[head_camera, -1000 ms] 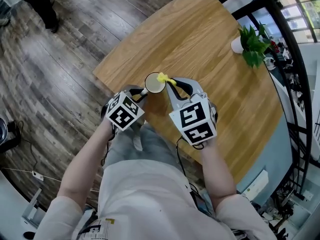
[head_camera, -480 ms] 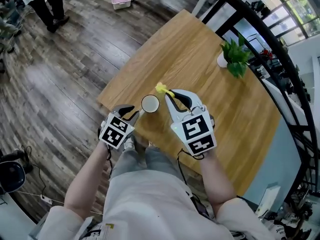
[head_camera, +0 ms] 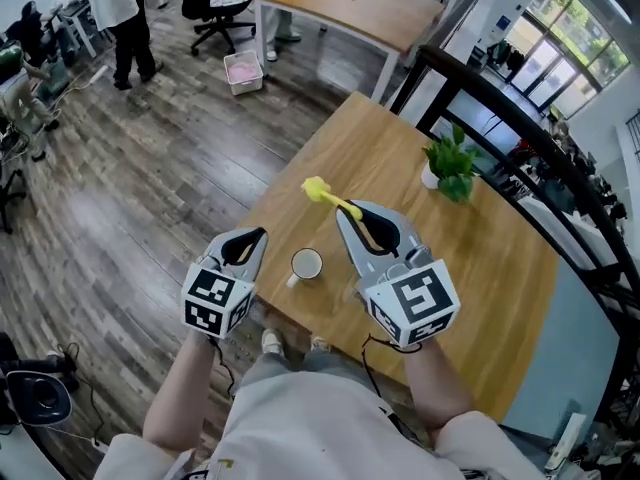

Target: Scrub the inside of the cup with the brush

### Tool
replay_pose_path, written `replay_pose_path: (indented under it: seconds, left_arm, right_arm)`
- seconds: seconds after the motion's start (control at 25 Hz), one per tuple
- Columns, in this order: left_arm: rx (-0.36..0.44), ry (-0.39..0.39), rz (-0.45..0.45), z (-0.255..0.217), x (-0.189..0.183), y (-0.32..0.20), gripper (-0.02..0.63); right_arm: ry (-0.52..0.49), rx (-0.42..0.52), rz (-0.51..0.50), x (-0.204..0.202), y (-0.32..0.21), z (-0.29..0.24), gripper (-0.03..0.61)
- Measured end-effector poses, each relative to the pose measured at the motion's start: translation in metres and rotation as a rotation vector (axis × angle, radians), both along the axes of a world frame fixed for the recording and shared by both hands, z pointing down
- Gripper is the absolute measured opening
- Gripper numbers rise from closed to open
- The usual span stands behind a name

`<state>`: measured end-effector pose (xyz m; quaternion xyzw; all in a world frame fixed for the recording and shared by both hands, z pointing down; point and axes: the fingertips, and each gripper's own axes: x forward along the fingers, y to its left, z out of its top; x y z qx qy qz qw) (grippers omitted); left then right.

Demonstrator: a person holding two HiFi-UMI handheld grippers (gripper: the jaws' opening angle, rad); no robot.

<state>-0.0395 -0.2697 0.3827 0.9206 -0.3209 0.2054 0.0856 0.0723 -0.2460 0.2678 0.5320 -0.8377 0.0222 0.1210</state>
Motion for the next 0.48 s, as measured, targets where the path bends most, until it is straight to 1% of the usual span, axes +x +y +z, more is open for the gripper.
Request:
replay_pose_path:
  seconds: [0.12, 0.24, 0.48]
  left_arm:
    - [0.107, 0.048, -0.008, -0.053, -0.002, -0.004, 0.003]
    - [0.213, 0.069, -0.005, -0.097, -0.004, -0.004, 0.003]
    - [0.359, 0.114, 0.017, -0.169, -0.008, 0.008, 0.003]
  right_arm:
    - [-0.065, 0.099, 0.030, 0.004, 0.005, -0.045, 0.034]
    - [-0.130, 0.195, 0.032, 0.003, 0.016, -0.091, 0.034]
    - [-0.153, 0.380, 0.047, 0.004, 0.040, -0.161, 0.034]
